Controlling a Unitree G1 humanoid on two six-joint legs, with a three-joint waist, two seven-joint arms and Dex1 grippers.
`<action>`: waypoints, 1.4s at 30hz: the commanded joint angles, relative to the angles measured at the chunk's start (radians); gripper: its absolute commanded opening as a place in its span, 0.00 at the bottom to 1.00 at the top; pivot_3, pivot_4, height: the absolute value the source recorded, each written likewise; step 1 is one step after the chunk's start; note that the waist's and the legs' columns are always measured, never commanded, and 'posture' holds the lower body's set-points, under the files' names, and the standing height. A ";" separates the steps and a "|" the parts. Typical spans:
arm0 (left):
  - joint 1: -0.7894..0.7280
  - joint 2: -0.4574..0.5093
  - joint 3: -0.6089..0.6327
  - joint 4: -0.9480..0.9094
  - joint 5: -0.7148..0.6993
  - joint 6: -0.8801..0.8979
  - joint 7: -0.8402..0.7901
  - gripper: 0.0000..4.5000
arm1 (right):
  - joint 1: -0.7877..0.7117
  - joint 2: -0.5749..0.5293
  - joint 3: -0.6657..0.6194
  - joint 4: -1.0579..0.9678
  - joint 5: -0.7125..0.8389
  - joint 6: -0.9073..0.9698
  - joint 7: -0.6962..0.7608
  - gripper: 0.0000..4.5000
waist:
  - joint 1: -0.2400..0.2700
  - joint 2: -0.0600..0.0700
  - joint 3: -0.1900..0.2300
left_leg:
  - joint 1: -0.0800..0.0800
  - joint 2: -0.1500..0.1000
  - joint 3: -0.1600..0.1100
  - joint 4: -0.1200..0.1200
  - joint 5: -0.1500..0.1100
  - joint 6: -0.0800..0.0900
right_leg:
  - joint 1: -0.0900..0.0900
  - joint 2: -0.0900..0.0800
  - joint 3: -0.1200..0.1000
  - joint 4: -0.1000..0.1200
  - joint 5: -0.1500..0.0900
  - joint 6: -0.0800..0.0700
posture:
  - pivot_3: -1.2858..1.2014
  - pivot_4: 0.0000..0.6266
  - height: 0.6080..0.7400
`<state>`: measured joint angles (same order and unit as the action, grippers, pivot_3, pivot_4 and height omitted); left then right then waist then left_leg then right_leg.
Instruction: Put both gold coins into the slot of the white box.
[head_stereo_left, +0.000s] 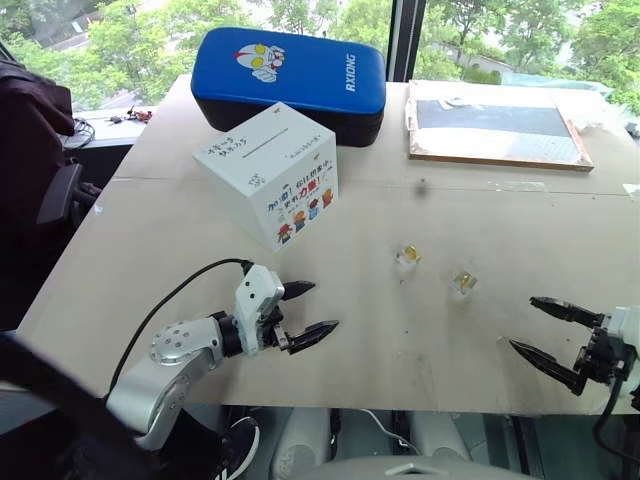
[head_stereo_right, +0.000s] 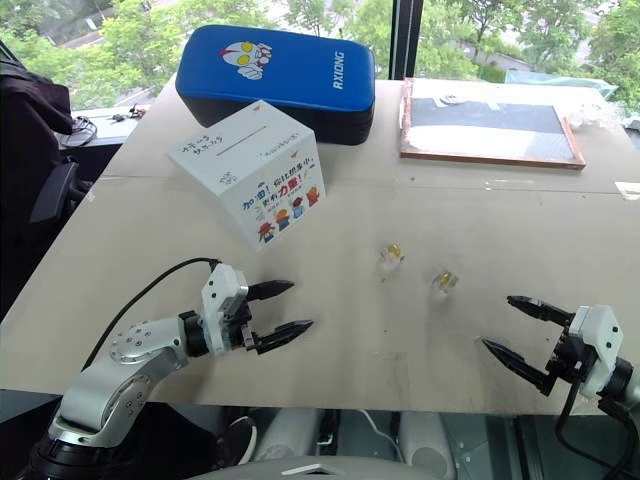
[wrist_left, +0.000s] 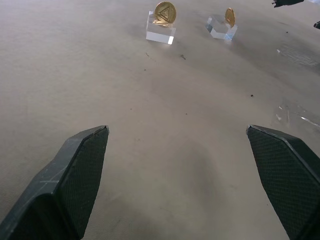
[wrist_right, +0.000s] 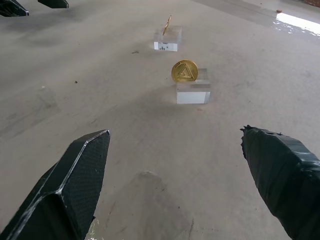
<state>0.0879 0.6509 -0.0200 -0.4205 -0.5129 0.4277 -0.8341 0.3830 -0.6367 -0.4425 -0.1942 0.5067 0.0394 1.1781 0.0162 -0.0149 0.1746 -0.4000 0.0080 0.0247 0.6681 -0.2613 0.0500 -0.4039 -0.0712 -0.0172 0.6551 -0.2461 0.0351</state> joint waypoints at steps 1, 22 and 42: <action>-0.009 0.000 -0.002 -0.015 0.007 -0.026 -0.019 1.00 | -0.007 -0.013 -0.001 -0.005 0.006 -0.004 -0.008 1.00 | 0.000 0.000 0.000 | 0.000 0.000 0.000 0.000 0.000 0.000 | 0.000 0.000 0.000 0.000 0.000 0.000 | 0.52 0.24 1.00; -0.029 -0.002 0.026 -0.010 -0.032 -0.021 -0.120 1.00 | -0.172 -0.093 0.069 0.022 0.030 0.118 -0.039 1.00 | -0.002 0.000 0.000 | 0.001 0.000 0.001 0.001 0.000 0.000 | 0.000 0.001 0.000 0.001 0.000 0.000 | 0.52 0.24 1.00; -0.254 0.177 0.124 -0.113 -0.365 0.175 -0.350 1.00 | -0.879 -0.139 0.490 0.656 -0.143 -0.008 0.430 1.00 | -0.004 -0.001 0.001 | 0.000 0.000 0.001 0.002 0.000 0.000 | 0.000 0.008 0.000 0.001 0.002 0.005 | 0.52 0.24 1.00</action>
<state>-0.1589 0.8186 0.1019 -0.4978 -0.8678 0.6030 -1.1838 -0.4644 -0.7685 0.0431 0.4246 0.3633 0.0751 1.5056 0.0117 -0.0161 0.1757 -0.3998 0.0075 0.0252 0.6698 -0.2610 0.0501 -0.4036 -0.0630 -0.0171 0.6567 -0.2442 0.0398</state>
